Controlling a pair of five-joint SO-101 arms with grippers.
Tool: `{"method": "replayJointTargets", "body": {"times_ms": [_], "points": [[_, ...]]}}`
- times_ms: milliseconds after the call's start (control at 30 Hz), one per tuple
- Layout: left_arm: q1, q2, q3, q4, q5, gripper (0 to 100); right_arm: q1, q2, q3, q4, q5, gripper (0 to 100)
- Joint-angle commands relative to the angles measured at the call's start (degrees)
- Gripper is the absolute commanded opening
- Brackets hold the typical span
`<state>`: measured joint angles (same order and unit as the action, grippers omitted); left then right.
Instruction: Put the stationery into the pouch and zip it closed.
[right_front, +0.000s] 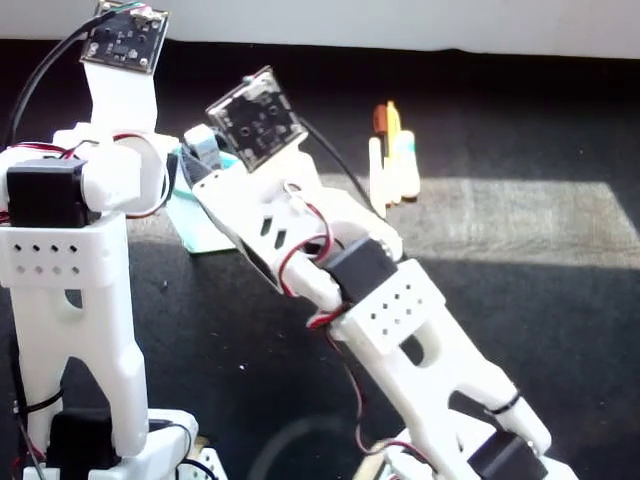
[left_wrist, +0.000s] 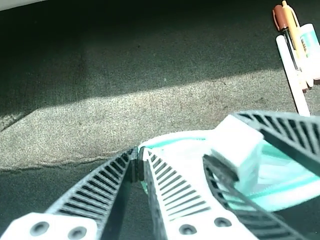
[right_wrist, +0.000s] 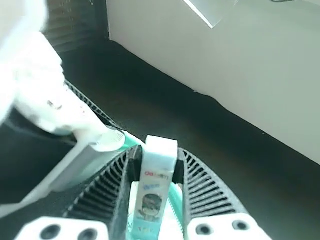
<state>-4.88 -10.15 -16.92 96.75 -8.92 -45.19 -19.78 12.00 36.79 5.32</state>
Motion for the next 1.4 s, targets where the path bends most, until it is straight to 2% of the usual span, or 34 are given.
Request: {"method": "replayJointTargets", "body": {"times_ms": [0, 367, 433, 733, 933, 1067, 1200, 1367], "points": [[0.57, 1.10, 1.71, 0.35, 0.26, 1, 0.75, 2.59, 1.01, -0.04, 1.41, 9.0], [0.57, 1.10, 1.71, 0.18, 0.26, 1, 2.07, 2.95, -3.30, -0.04, 1.41, 6.7], [0.57, 1.10, 1.71, 0.18, 0.26, 1, 3.30, 2.95, -3.56, -0.04, 1.49, 0.3], [0.57, 1.10, 1.71, 0.00, 0.35, 1, 5.76, 5.93, -4.35, -3.21, 1.49, 0.5], [0.48, 1.10, 1.71, 0.35, 0.35, 1, 4.53, 8.31, -4.79, -4.35, 1.49, 0.5], [0.48, 1.10, 1.71, 0.44, 0.35, 1, 4.44, 6.90, -5.14, 1.01, 1.49, 2.5], [0.48, 1.10, 1.71, 0.44, 0.35, 1, 4.35, 3.12, -5.14, 5.58, 1.49, 12.8], [0.48, 1.10, 1.71, 0.26, 0.35, 1, 4.35, -1.71, -5.14, 6.99, 1.41, 13.1]]}}
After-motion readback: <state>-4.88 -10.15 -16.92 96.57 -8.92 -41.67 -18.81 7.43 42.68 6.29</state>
